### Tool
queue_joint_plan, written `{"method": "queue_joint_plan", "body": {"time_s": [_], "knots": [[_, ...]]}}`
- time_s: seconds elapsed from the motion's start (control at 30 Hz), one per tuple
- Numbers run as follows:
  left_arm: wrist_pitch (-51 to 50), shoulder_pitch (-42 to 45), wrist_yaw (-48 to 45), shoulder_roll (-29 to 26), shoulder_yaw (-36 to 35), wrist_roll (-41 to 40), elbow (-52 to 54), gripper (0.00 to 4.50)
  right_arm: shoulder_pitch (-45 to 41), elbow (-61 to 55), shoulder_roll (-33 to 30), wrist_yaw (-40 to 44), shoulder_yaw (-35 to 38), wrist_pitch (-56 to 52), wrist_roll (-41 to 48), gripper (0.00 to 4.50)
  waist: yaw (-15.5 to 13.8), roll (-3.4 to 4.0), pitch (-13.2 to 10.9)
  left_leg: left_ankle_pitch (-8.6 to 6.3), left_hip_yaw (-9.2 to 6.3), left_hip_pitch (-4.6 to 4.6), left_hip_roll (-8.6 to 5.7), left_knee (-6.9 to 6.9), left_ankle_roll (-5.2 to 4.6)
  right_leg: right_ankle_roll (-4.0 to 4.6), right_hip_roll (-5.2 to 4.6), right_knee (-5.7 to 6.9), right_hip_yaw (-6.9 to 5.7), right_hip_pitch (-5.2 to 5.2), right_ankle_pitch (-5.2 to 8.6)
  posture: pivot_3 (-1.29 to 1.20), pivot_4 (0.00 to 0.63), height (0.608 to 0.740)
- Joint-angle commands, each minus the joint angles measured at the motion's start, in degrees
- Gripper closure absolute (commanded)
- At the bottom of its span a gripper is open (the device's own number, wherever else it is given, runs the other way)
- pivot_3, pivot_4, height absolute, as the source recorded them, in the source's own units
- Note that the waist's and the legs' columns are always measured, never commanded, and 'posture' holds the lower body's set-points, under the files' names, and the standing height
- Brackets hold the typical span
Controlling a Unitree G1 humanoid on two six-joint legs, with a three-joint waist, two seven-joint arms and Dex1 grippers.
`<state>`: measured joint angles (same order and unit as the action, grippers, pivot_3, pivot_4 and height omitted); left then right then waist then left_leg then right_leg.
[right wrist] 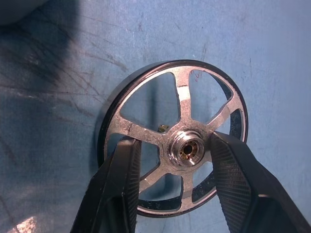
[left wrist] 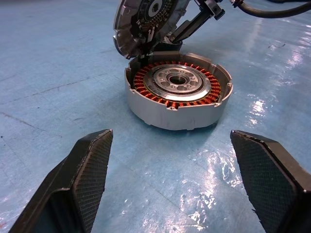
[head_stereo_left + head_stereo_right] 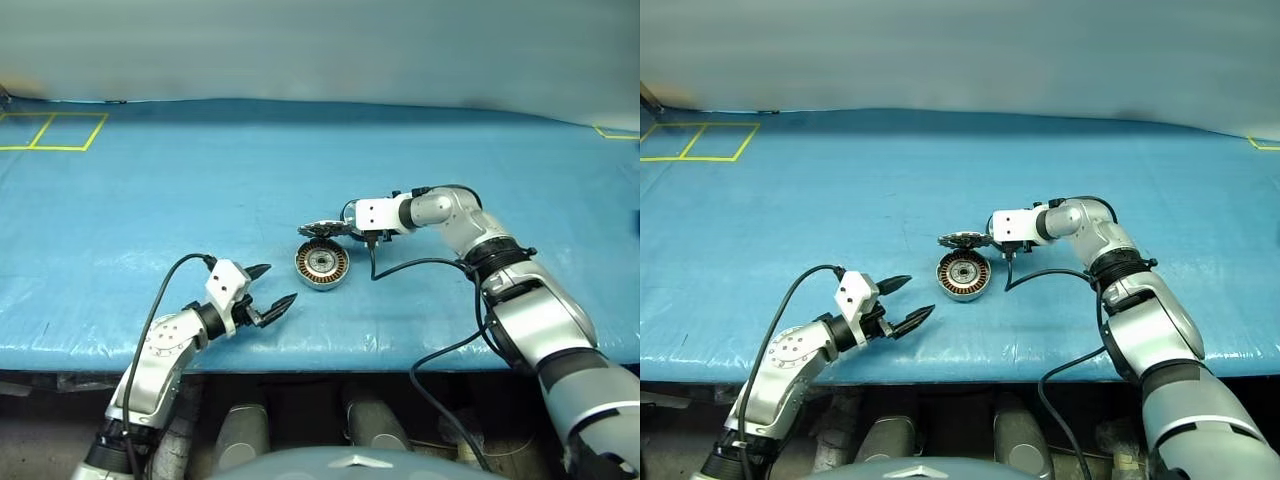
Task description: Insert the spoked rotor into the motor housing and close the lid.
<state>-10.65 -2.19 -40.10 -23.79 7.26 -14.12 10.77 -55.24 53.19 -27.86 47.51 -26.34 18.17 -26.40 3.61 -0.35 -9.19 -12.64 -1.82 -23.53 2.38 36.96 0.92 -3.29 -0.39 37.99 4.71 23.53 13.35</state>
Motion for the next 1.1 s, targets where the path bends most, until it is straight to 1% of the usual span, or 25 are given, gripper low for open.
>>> {"method": "queue_joint_plan", "body": {"time_s": [0.03,0.17,0.3,0.5,0.57,0.63,0.67,0.77,0.87,0.97,1.03,1.1], "knots": [[0.5,1.3,-0.3,0.2,-0.1,-0.2,0.9,0.34,2.0,-3.3,-1.2,0.4,1.5,-0.5,1.3,2.70,-0.1,0.00,0.0,0.00,0.00,0.00,0.00,0.00,0.00,0.00,0.00,0.00,0.00,0.00,0.00,0.00,0.150,0.740],[0.6,2.3,-0.7,0.3,0.3,-0.1,0.3,0.34,5.5,-8.7,-3.6,0.4,3.0,-1.3,2.1,2.70,-0.2,0.00,0.0,0.00,-0.01,-0.04,-0.01,-0.01,0.00,-0.01,0.00,-0.03,0.00,0.01,0.00,0.00,0.150,0.740],[0.7,2.8,-1.6,0.3,0.4,-0.5,0.8,0.34,11.1,-17.4,-6.8,-0.1,7.4,-6.1,5.1,2.70,-0.6,0.00,0.0,0.00,-0.02,-0.04,-0.01,-0.01,0.00,-0.01,-0.01,-0.04,-0.01,0.01,0.00,0.00,0.150,0.740],[0.4,3.7,-3.2,0.2,0.4,-1.2,1.3,0.34,21.8,-32.4,-10.8,-3.1,16.0,-16.0,9.7,2.70,-1.4,0.00,0.0,0.00,0.00,-0.07,-0.03,0.03,0.00,-0.03,-0.01,-0.05,0.01,0.02,-0.01,0.00,0.150,0.740],[0.3,4.3,-3.7,0.2,0.3,-1.5,1.0,0.34,26.4,-38.7,-12.0,-3.5,18.4,-19.5,10.7,2.70,-1.4,0.00,0.0,0.00,0.01,-0.06,-0.03,0.04,0.00,-0.04,-0.01,-0.04,0.02,0.03,-0.01,0.00,0.150,0.740],[0.5,5.1,-4.4,0.2,0.1,-1.9,0.3,0.34,32.4,-46.6,-12.2,-2.9,21.7,-24.1,13.7,2.70,-1.5,0.00,0.0,0.00,0.00,-0.06,-0.02,0.03,0.00,-0.04,0.01,-0.04,0.01,0.02,-0.01,0.00,0.150,0.740],[0.5,5.5,-4.7,0.3,0.0,-2.2,0.1,0.34,35.3,-50.5,-11.9,-2.6,23.4,-26.5,15.7,2.70,-1.5,0.00,0.0,0.00,-0.02,-0.06,-0.02,0.02,0.00,-0.05,0.01,-0.04,0.00,0.02,0.00,0.00,0.150,0.740],[0.3,6.3,-5.2,0.2,0.0,-2.6,-0.2,0.34,44.2,-63.6,-9.2,-1.4,29.6,-36.6,25.4,2.70,-1.5,0.00,0.0,0.00,-0.02,-0.07,-0.02,0.03,0.00,-0.11,0.02,-0.05,0.01,0.02,0.03,0.00,0.150,0.740],[0.2,7.1,-5.8,0.1,0.0,-3.0,-0.4,0.34,52.2,-75.5,-5.8,-2.6,34.2,-43.6,32.8,2.70,-1.5,0.01,0.0,0.00,-0.04,-0.08,-0.01,0.03,0.00,-0.31,0.02,-0.04,0.00,0.02,0.16,0.00,0.150,0.740],[0.2,7.7,-6.3,-0.1,-0.2,-3.2,-1.1,0.34,58.0,-84.5,-2.7,-4.4,35.4,-47.3,37.9,2.70,-1.4,0.01,0.0,0.00,-0.01,-0.05,0.00,0.06,0.00,-0.36,0.02,-0.04,0.02,0.00,0.19,0.00,0.150,0.740],[0.5,8.1,-6.6,-0.3,-0.2,-2.9,-1.5,0.34,60.0,-88.8,0.2,-5.8,35.6,-49.6,42.3,2.70,-1.4,0.01,0.0,0.00,-0.01,-0.05,0.00,0.09,0.00,-0.16,0.02,-0.04,0.02,0.00,0.31,0.00,0.150,0.740],[0.4,8.6,-6.8,-0.3,-0.6,-3.0,-2.1,0.34,62.1,-93.0,1.3,-6.4,33.2,-51.1,44.2,2.70,-1.4,0.01,0.0,0.01,0.00,-0.04,0.01,0.12,0.02,-0.13,0.03,-0.03,0.03,0.00,0.31,0.00,0.150,0.740]]}}
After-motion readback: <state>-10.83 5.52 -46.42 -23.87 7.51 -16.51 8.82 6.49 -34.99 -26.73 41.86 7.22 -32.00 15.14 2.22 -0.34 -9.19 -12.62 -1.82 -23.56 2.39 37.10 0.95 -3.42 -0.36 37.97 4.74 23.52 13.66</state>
